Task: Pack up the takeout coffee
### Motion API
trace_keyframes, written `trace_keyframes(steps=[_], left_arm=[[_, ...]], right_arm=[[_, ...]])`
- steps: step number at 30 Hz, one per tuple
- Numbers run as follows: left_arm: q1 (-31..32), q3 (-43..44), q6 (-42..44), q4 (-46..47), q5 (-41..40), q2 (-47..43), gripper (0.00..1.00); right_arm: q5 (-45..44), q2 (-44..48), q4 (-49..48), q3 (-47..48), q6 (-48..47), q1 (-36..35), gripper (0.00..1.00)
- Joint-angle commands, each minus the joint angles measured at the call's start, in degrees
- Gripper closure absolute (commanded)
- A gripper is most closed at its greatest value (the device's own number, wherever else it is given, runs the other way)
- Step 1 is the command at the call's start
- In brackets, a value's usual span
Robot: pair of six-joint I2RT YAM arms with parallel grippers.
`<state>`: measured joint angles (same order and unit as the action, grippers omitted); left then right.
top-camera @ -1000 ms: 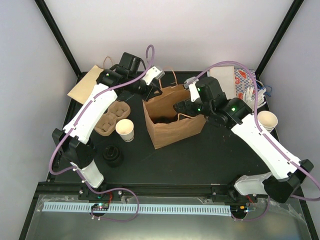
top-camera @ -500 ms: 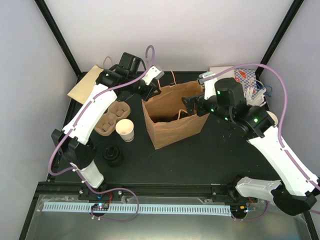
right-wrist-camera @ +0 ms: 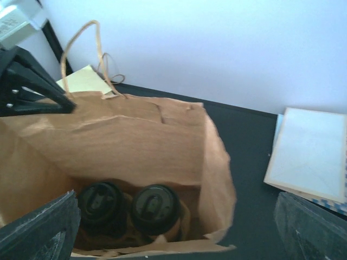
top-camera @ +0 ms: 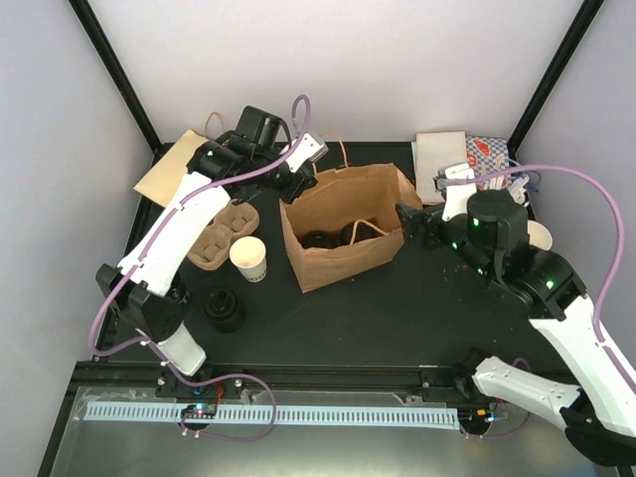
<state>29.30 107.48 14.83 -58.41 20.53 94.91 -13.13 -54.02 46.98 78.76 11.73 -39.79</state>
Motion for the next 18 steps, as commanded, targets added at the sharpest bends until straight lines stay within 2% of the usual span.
trace_keyframes(steps=[1, 10, 18], left_arm=[[1.6, -1.1, 4.2, 2.1, -3.4, -4.3, 0.98], [6.2, -7.9, 8.8, 7.2, -8.7, -9.7, 0.98], [11.0, -19.3, 10.9, 15.0, -13.3, -16.8, 0.98]], right_arm=[[-6.3, 4.2, -1.9, -3.7, 0.6, -0.2, 0.0], [-5.1, 13.0, -3.0, -12.3, 2.0, -0.2, 0.0], [0.2, 16.0, -1.3, -18.7, 5.0, -0.2, 0.0]])
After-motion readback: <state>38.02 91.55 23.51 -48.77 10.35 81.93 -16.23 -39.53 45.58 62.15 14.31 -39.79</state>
